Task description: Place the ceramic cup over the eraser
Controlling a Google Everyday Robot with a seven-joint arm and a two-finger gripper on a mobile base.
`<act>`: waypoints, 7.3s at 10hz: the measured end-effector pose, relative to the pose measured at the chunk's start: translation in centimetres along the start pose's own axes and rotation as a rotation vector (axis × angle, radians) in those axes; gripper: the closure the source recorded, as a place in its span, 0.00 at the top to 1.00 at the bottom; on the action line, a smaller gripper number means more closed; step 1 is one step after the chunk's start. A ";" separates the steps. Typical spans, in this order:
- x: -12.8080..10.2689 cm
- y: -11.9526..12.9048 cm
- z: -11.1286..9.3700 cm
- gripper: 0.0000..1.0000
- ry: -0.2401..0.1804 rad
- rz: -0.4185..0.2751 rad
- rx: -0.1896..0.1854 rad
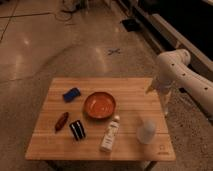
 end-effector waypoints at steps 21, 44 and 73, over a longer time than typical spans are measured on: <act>-0.2 0.5 0.0 0.70 0.013 -0.011 -0.006; -13.4 6.1 6.4 0.68 -0.072 -0.207 0.019; -27.0 -4.2 -10.9 0.00 -0.002 -0.761 0.202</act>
